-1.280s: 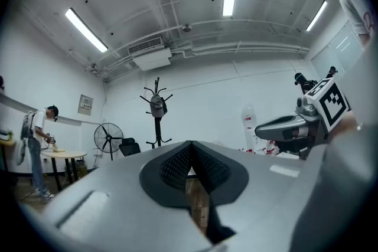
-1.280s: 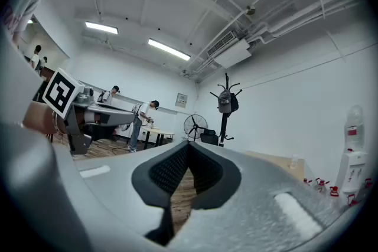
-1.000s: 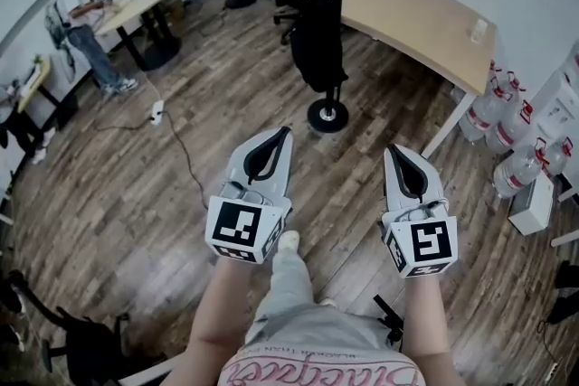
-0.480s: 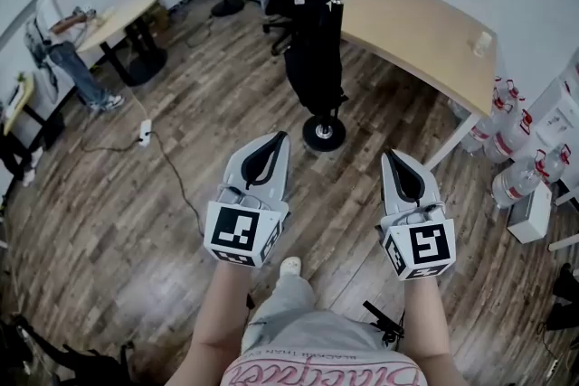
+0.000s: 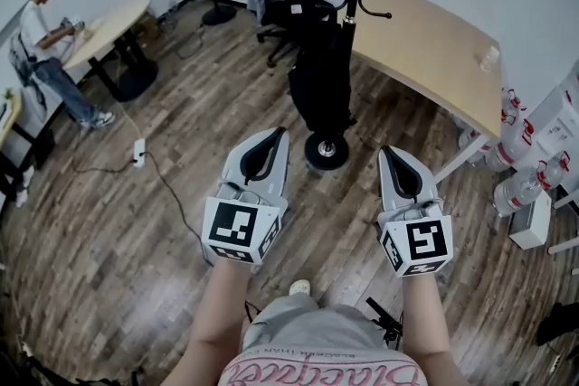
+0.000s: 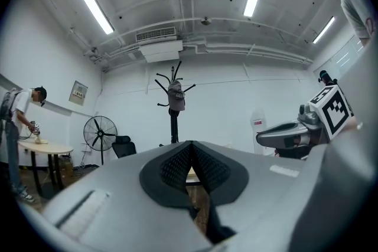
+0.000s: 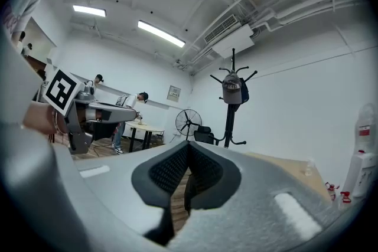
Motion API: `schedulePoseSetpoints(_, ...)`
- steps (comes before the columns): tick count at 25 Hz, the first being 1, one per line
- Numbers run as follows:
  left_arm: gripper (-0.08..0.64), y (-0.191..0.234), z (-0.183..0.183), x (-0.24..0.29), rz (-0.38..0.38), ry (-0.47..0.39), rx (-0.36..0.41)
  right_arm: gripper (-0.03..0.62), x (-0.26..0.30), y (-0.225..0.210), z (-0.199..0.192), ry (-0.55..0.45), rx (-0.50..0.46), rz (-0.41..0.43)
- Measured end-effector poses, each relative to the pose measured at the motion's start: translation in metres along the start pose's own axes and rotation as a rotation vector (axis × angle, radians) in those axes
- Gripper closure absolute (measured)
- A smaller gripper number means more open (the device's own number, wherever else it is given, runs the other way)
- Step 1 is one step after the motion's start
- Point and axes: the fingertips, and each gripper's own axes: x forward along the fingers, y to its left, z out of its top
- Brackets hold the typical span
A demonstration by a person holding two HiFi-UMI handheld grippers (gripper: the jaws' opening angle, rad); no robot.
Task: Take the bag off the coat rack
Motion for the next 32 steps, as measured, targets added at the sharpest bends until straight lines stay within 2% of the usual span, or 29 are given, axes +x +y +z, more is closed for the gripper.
schedulePoseSetpoints(12,0.545,0.042,-0.019,0.026,-0.013,0.017,-0.033,0.589,0.048,0.006,-0.015,0.054,-0.014,-0.014)
schedulePoseSetpoints(21,0.545,0.069,-0.031,0.056,0.001,0.021,-0.028,0.589,0.091,-0.008,-0.024,0.040,0.001,-0.010)
schedulePoseSetpoints(26,0.545,0.088,-0.043,0.088,-0.021,0.039,-0.021,0.589,0.131,-0.016,-0.035,0.057,-0.039,-0.024)
schedulePoseSetpoints(32,0.545,0.117,-0.056,0.144,-0.068,0.050,-0.018,0.589,0.187,-0.034,-0.041,0.068,-0.032,-0.056)
